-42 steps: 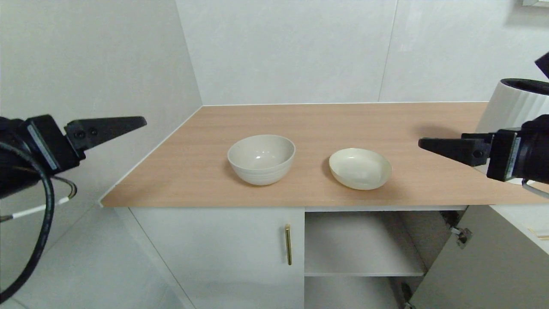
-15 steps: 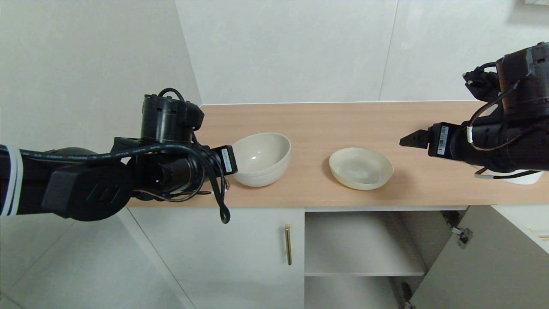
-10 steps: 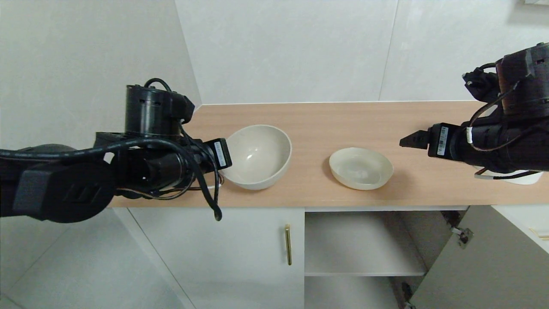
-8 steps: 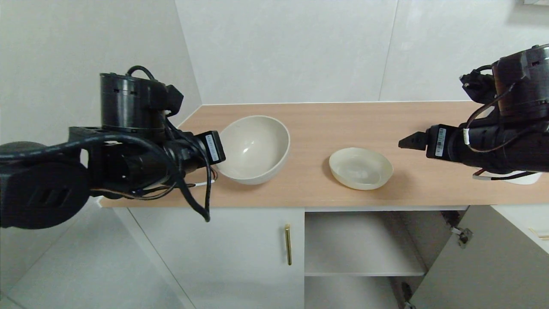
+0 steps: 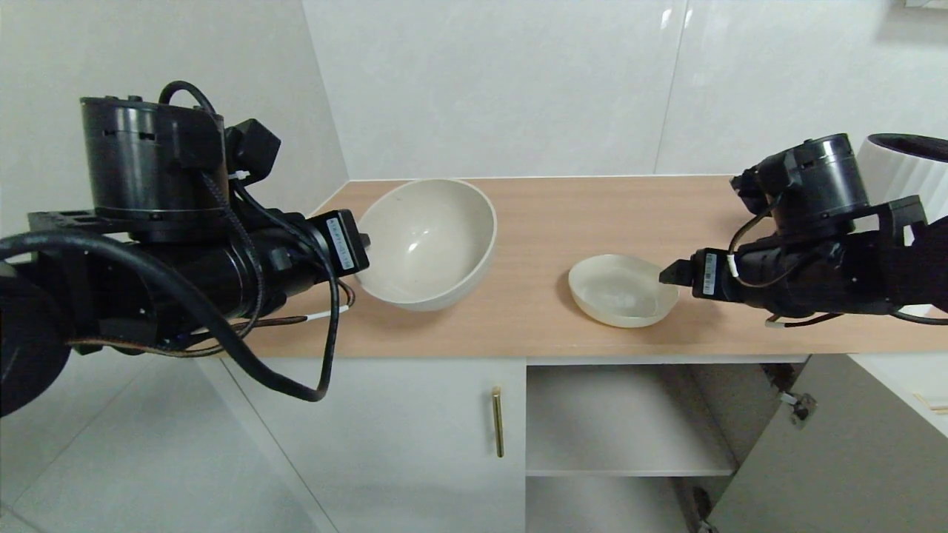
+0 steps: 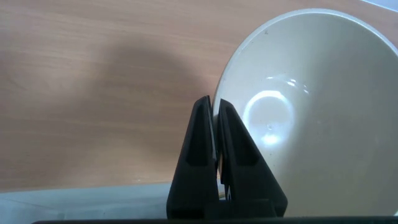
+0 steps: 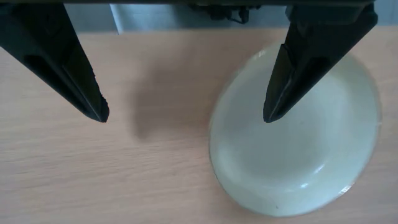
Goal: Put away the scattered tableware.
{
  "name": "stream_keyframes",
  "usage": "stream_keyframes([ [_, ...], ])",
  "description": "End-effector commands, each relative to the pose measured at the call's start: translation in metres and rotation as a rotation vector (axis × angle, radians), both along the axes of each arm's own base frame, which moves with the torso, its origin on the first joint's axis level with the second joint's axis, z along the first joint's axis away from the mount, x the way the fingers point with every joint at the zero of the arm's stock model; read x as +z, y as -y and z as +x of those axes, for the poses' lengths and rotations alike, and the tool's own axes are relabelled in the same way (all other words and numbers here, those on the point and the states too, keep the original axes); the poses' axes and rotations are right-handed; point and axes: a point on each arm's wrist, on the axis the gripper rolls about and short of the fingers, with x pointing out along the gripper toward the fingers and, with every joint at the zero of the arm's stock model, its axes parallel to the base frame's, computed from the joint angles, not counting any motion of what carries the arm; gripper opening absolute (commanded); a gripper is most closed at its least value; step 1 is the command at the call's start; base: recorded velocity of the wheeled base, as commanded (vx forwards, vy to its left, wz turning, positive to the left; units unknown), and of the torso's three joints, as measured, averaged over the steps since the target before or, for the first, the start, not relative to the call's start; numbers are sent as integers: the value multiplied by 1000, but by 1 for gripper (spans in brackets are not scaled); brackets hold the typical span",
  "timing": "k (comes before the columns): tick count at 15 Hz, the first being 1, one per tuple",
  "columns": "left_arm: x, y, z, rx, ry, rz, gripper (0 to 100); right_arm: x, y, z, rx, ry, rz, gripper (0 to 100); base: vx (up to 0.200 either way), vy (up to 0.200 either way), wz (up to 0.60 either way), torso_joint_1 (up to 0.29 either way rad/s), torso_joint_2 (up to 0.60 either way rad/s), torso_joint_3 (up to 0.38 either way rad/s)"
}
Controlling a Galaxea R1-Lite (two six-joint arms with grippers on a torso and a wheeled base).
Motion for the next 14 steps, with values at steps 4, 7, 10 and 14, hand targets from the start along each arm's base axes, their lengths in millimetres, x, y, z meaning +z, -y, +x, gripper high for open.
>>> stream_keyframes([
  [4,1,1,-4,-10,4,-1,0,-32,-13,28,-32,-32,15,100,0,0,0,0,0,0],
  [7,1,2,-4,-12,4,-1,0,-34,-14,31,-46,-23,24,100,0,0,0,0,0,0],
  [10,1,1,-4,-10,4,-1,0,-30,-15,31,-49,-1,44,0,0,0,0,0,0,0],
  [14,1,1,-4,-10,4,-1,0,-13,-10,20,-41,44,71,0,0,0,0,0,0,0],
])
